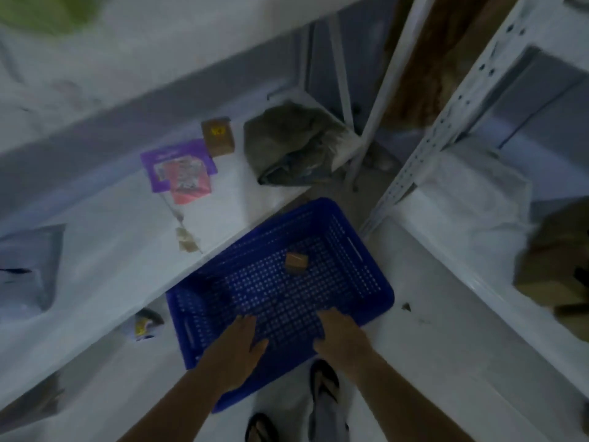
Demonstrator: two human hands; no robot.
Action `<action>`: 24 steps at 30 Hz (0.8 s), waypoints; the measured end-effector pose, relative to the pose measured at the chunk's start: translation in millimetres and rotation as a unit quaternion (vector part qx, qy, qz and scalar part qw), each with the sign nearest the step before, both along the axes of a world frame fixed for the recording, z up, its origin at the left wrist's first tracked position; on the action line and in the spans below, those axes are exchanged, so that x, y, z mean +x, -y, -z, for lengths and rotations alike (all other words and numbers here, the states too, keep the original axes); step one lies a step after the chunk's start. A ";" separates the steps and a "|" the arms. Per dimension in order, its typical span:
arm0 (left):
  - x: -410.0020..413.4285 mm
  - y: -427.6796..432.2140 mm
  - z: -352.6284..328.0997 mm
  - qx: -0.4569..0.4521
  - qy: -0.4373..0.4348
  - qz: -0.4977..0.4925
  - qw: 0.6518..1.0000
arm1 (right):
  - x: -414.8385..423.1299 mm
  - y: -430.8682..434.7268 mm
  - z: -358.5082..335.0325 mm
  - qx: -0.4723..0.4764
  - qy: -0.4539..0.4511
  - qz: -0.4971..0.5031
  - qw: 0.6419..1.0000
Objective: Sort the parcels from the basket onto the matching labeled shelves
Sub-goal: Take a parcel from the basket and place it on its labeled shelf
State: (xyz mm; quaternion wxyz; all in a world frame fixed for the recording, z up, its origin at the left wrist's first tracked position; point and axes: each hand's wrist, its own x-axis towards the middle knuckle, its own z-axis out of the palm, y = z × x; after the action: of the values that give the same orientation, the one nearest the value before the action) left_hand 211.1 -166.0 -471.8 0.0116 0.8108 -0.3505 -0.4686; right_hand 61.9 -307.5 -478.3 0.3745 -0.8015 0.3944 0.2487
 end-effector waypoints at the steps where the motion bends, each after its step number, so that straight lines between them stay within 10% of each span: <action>1: 3.4 10.7 30.8 0.013 -0.015 0.007 1.000 | -0.6 4.2 33.1 -0.001 -0.006 0.003 1.000; 9: 34.1 77.6 334.6 0.043 -0.013 0.016 0.999 | 81.2 95.6 314.7 -0.070 -0.027 -0.071 0.995; 14: 44.7 82.8 464.8 0.005 -0.111 -0.171 0.979 | 160.7 145.1 405.6 -0.207 -0.009 -0.140 0.968; 24: 46.5 126.9 439.7 -0.086 -0.379 -0.616 0.686 | 146.1 105.9 421.7 -0.236 0.002 -0.007 0.972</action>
State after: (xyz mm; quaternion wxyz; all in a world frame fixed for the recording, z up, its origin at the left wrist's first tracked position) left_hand 257.6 -292.9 -911.5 0.4989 0.5933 0.2231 -0.5910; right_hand 208.0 -413.4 -900.0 0.1738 -0.8706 0.4352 0.1499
